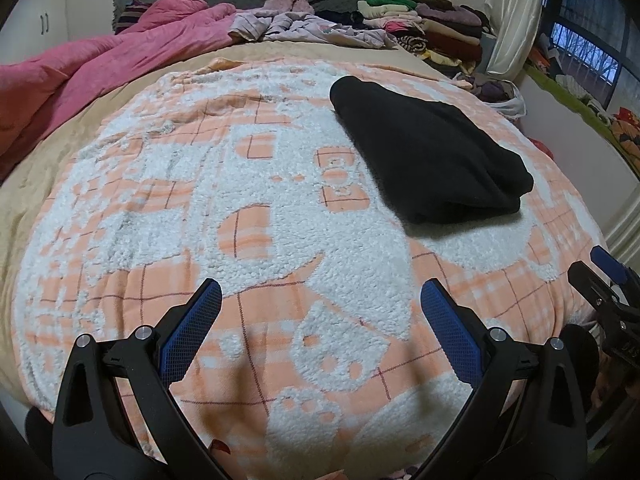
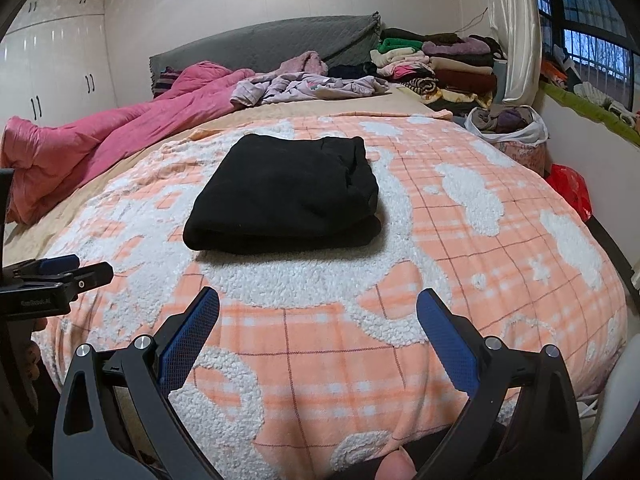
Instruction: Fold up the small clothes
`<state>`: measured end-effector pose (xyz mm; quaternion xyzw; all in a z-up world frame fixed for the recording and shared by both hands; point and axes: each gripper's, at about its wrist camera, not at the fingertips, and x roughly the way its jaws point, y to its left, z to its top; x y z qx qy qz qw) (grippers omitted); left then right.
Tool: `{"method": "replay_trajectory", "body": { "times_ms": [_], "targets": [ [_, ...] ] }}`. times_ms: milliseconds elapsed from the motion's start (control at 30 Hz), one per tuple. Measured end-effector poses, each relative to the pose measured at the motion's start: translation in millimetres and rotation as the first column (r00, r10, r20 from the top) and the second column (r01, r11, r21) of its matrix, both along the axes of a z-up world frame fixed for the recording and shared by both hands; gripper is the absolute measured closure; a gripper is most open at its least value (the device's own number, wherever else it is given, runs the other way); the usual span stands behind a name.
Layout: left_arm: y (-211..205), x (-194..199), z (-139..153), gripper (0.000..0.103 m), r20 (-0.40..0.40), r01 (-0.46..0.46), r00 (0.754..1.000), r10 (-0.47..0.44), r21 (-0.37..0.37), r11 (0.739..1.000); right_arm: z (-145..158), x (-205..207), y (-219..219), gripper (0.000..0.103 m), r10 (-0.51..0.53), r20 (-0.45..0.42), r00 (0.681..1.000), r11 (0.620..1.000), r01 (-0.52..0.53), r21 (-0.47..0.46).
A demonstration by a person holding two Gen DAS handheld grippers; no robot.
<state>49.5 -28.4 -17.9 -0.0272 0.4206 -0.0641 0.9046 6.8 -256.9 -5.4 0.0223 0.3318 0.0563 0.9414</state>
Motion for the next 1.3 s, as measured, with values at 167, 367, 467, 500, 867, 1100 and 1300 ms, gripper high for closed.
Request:
{"method": "replay_trajectory", "body": {
  "times_ms": [167, 367, 467, 500, 867, 1100, 1300],
  "targets": [
    [0.8, -1.8, 2.4, 0.01, 0.001, -0.006, 1.0, 0.006, 0.005, 1.0, 0.3, -0.6, 0.5, 0.005, -0.001, 0.002, 1.0, 1.0, 0.001, -0.001],
    [1.6, -2.3, 3.9, 0.01, 0.004, -0.011, 1.0, 0.011, 0.009, 1.0, 0.4, -1.3, 1.8, 0.005, 0.001, 0.001, 1.0, 1.0, -0.001, -0.003],
    [1.8, -2.0, 4.5, 0.01, 0.002, -0.012, 1.0, 0.012, 0.007, 1.0, 0.8, -1.4, 1.6, 0.005, 0.002, 0.002, 1.0, 1.0, -0.002, -0.001],
    [2.6, -1.8, 4.8, 0.01, -0.001, -0.013, 1.0, 0.013, 0.003, 1.0, 0.7, -1.4, 1.7, 0.005, 0.001, 0.003, 1.0, 1.0, -0.001, -0.003],
    [2.8, -2.5, 4.8, 0.01, 0.0, -0.015, 1.0, 0.015, 0.0, 1.0, 0.4, -1.5, 1.9, 0.005, 0.002, 0.001, 1.0, 1.0, -0.002, -0.002],
    [2.7, -2.5, 4.7, 0.01, -0.001, -0.013, 1.0, 0.013, -0.001, 1.0, 0.6, -1.7, 1.9, 0.005, 0.001, 0.003, 1.0, 1.0, -0.001, -0.003],
    [3.0, -2.5, 5.4, 0.01, -0.001, -0.016, 1.0, 0.016, -0.002, 1.0, 0.4, -1.3, 1.3, 0.005, 0.002, 0.002, 1.0, 1.0, -0.002, -0.002]
  ]
}}
